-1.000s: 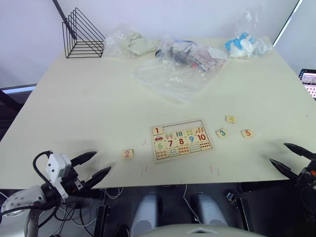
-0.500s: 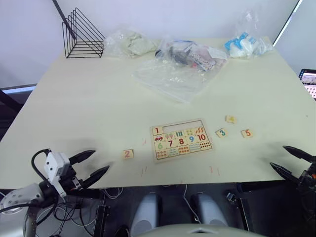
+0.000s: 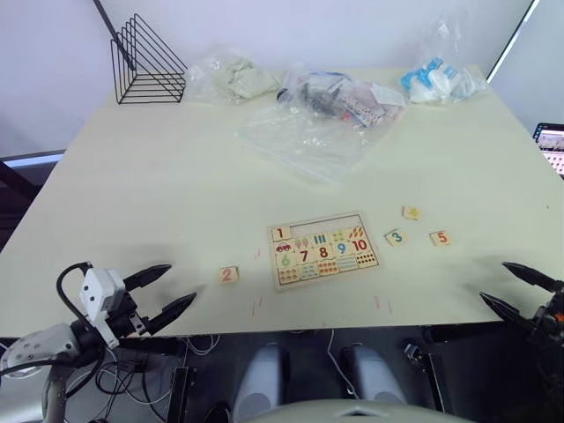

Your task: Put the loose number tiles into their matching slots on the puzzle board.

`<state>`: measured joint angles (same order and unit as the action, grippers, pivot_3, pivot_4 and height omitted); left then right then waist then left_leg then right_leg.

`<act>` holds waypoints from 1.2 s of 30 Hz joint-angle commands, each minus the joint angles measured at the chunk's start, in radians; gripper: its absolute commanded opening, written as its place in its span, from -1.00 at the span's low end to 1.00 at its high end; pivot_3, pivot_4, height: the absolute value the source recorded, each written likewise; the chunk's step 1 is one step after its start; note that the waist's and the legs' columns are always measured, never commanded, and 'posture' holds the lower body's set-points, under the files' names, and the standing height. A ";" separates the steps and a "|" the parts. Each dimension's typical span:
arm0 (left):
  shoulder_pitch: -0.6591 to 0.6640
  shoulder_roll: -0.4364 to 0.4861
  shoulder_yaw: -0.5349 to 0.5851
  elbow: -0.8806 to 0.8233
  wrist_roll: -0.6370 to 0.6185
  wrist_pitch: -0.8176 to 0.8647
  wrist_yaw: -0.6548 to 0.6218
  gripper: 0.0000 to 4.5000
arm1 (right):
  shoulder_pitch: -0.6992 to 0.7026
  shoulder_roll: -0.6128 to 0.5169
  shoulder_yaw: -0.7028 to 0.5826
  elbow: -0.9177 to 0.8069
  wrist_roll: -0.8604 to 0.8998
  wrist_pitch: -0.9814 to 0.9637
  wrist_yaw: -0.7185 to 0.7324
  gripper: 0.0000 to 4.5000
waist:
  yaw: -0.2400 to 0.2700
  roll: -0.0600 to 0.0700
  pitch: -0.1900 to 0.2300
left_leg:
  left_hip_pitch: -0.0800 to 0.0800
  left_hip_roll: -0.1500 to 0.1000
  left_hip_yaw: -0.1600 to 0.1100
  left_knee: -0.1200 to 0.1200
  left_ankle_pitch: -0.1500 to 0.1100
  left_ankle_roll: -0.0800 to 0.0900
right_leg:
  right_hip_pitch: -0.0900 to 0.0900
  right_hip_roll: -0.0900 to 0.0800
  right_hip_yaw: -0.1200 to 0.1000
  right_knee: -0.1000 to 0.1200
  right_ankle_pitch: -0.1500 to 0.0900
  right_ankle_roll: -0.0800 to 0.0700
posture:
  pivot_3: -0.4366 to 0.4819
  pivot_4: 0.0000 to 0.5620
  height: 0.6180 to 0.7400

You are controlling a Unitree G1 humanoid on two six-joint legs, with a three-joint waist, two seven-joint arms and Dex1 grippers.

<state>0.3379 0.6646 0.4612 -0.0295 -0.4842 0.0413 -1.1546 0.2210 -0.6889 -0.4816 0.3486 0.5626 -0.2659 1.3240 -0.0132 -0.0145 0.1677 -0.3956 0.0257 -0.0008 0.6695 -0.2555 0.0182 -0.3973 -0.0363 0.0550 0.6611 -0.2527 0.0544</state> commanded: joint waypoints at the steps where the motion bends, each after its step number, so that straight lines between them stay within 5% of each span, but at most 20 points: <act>1: 0.007 0.013 0.008 -0.015 -0.017 -0.010 -0.010 0.99 | -0.003 0.000 -0.029 -0.014 0.020 -0.016 0.004 1.00 | 0.000 0.000 0.000 | 0.000 0.000 0.000 0.000 0.000 0.000 | 0.000 0.000 0.000 0.000 0.000 0.000 | -0.05 -0.47 1.00; 36: -0.004 0.027 -0.021 -0.032 -0.015 -0.003 -0.027 0.99 | 0.028 0.017 -0.030 -0.125 0.024 0.038 -0.041 1.00 | 0.000 0.000 0.000 | 0.000 0.000 -0.001 0.000 0.000 0.000 | 0.000 0.000 0.000 0.000 0.000 0.000 | -0.05 -0.47 1.00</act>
<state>0.3331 0.6757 0.4280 -0.0304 -0.4842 0.0418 -1.1768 0.2460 -0.6675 -0.4813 0.2445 0.5622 -0.2225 1.2806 -0.0130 -0.0145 0.1677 -0.3957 0.0261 -0.0015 0.6694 -0.2555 0.0182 -0.3974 -0.0366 0.0551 0.6608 -0.2528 0.0544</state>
